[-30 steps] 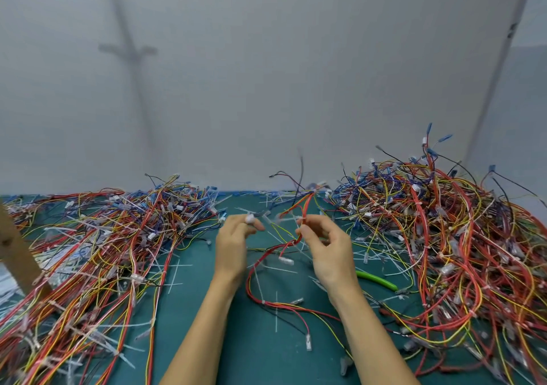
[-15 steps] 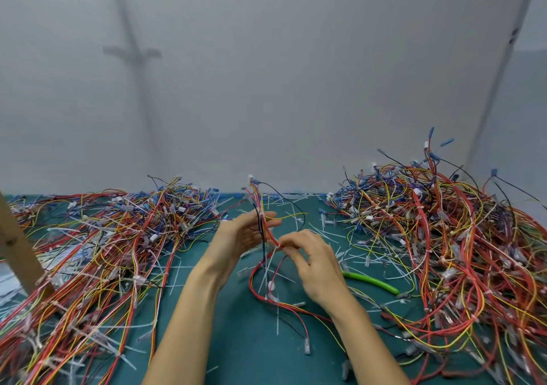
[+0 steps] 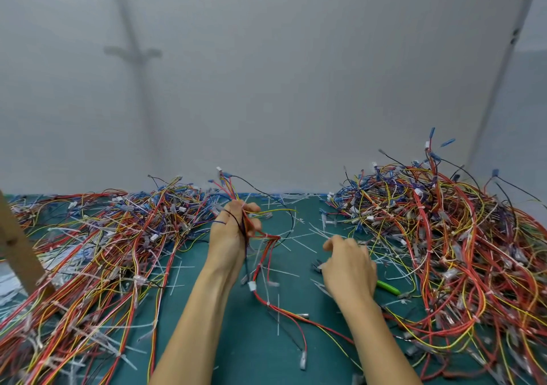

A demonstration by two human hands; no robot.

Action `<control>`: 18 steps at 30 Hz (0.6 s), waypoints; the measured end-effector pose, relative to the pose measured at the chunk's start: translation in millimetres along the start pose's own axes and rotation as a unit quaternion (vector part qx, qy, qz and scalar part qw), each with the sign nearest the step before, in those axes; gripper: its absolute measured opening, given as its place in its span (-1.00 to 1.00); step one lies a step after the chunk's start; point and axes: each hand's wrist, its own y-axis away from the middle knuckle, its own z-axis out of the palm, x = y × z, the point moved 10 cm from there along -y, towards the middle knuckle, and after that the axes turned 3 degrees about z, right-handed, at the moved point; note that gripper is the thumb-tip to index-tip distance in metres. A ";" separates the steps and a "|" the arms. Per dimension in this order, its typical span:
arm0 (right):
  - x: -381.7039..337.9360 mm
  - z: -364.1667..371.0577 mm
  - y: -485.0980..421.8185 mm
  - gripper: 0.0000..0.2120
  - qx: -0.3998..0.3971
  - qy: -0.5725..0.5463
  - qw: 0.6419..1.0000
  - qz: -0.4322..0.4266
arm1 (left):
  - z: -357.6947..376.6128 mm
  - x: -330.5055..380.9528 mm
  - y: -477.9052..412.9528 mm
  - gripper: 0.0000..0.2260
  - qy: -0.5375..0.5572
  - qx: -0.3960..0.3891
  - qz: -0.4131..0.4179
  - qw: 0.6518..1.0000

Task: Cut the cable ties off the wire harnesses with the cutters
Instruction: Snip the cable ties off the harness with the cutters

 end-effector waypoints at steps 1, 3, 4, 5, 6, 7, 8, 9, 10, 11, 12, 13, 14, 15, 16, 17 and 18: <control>5.2 8.1 0.2 -0.77 -0.035 0.034 0.999 0.013 | 0.6 1.5 0.5 -0.78 -0.009 -0.005 0.004 1.000; 11.2 15.2 0.3 -0.77 -0.065 0.057 0.996 0.028 | 4.3 3.8 1.9 -0.79 -0.013 -0.021 0.005 1.000; 12.5 15.0 -0.7 -0.77 -0.067 0.065 0.995 0.028 | 5.8 4.3 2.4 -0.79 -0.010 -0.028 0.005 1.000; 13.6 14.4 -2.1 -0.77 -0.069 0.073 0.995 0.027 | 6.4 5.1 3.3 -0.78 -0.006 -0.032 0.005 0.999; 15.3 14.3 -3.5 -0.76 -0.073 0.082 0.994 0.026 | 6.9 5.5 4.2 -0.78 -0.002 -0.035 0.003 0.999; 17.5 14.7 -4.5 -0.74 -0.082 0.092 0.992 0.026 | 7.3 5.4 5.0 -0.78 0.002 -0.040 0.000 0.999; 19.9 16.0 -5.0 -0.73 -0.093 0.101 0.990 0.026 | 8.4 4.6 5.3 -0.78 0.007 -0.047 -0.004 0.999; 21.5 17.2 -4.9 -0.72 -0.105 0.110 0.988 0.027 | 9.6 3.7 5.6 -0.78 0.012 -0.053 -0.009 0.998; 22.3 18.3 -4.2 -0.71 -0.114 0.121 0.986 0.028 | 10.6 2.6 5.9 -0.77 0.016 -0.056 -0.015 0.998; 22.5 18.5 -3.1 -0.72 -0.119 0.133 0.984 0.030 | 11.0 1.3 6.3 -0.77 0.024 -0.056 -0.021 0.998; 21.8 17.4 -2.0 -0.74 -0.115 0.145 0.982 0.030 | 11.0 -0.3 6.6 -0.78 0.031 -0.056 -0.025 0.998; 20.4 15.1 -1.1 -0.76 -0.105 0.156 0.982 0.028 | 11.4 -1.9 7.0 -0.79 0.035 -0.058 -0.028 0.997; 18.2 12.2 0.0 -0.77 -0.089 0.162 0.982 0.024 | 12.0 -3.7 7.4 -0.81 0.033 -0.062 -0.029 0.997; 15.4 9.1 0.6 -0.77 -0.070 0.163 0.984 0.018 | 12.9 -5.3 7.9 -0.83 0.025 -0.066 -0.028 0.997; 12.3 5.5 1.1 -0.77 -0.048 0.161 0.986 0.011 | 14.1 -7.3 7.9 -0.85 0.015 -0.070 -0.026 0.997; 8.4 0.9 1.4 -0.76 -0.023 0.157 0.987 0.003 | 14.6 -8.9 7.9 -0.86 0.006 -0.072 -0.023 0.997; 4.2 -4.3 1.7 -0.77 0.005 0.150 0.989 -0.007 | 14.9 -9.8 7.3 -0.88 -0.002 -0.075 -0.019 0.997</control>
